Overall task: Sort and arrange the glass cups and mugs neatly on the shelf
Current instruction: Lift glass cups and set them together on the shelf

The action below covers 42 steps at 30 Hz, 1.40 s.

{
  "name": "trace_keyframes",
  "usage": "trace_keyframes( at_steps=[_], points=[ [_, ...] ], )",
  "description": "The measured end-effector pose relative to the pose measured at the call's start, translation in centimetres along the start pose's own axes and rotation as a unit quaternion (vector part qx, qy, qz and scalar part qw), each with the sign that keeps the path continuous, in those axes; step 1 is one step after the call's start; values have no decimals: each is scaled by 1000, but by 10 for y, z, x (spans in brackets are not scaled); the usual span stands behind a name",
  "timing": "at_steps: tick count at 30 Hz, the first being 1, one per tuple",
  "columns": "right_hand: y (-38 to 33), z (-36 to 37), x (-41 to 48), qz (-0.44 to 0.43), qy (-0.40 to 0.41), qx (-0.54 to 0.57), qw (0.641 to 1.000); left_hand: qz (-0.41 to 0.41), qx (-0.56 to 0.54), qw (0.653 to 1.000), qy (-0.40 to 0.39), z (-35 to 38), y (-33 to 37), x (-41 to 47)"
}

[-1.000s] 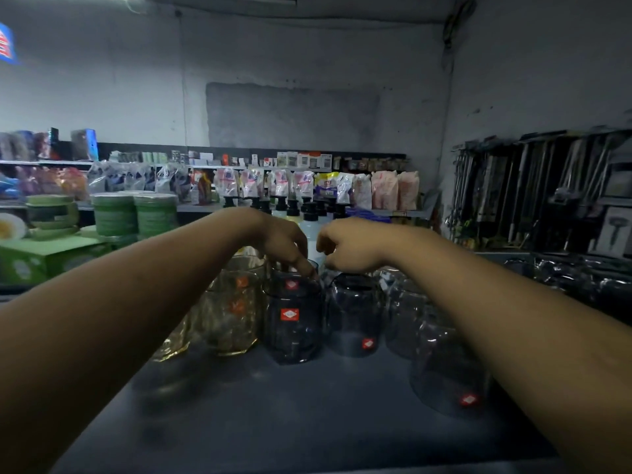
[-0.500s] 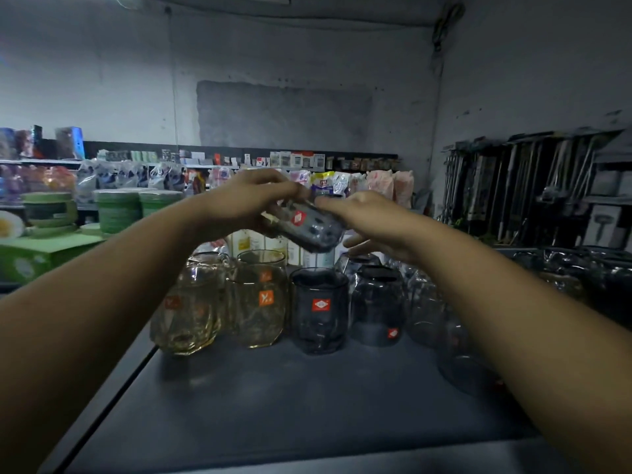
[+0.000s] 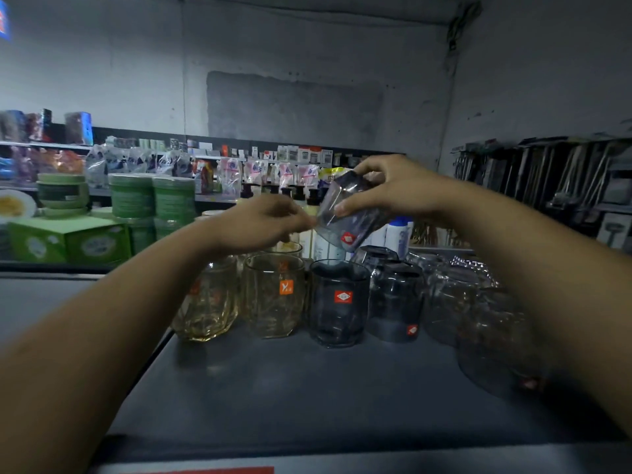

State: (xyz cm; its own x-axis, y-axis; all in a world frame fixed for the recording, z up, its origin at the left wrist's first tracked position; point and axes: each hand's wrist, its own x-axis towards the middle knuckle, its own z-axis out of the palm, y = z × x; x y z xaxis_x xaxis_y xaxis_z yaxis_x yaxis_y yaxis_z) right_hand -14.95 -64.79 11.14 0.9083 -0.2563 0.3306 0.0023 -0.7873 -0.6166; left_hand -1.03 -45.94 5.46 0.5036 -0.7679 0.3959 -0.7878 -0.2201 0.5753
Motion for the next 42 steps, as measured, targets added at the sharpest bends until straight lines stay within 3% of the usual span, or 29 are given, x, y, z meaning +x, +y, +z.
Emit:
trace_keyframes(
  at_steps=[2, 5, 12, 23, 29, 42],
  points=[
    [-3, 4, 5, -7, -18, -89, 996, 0, 92, 996, 3, 2, -8, 2],
    [0, 13, 18, -15, -44, -175, 983, -4, 136, 991, -8, 5, -9, 2],
    [13, 34, 48, 25, -149, -190, 970, 2, 194, 981, -31, 5, -9, 0],
    [15, 59, 61, 79, -241, -247, 935, 9, 189, 982, -22, 6, -9, -2],
    [11, 61, 57, 62, -238, -292, 924, 8, 195, 981, -22, 7, -8, -4],
    [19, 47, 26, -19, -140, -205, 969, 68, 216, 974, 6, 10, 12, -11]
  ],
)
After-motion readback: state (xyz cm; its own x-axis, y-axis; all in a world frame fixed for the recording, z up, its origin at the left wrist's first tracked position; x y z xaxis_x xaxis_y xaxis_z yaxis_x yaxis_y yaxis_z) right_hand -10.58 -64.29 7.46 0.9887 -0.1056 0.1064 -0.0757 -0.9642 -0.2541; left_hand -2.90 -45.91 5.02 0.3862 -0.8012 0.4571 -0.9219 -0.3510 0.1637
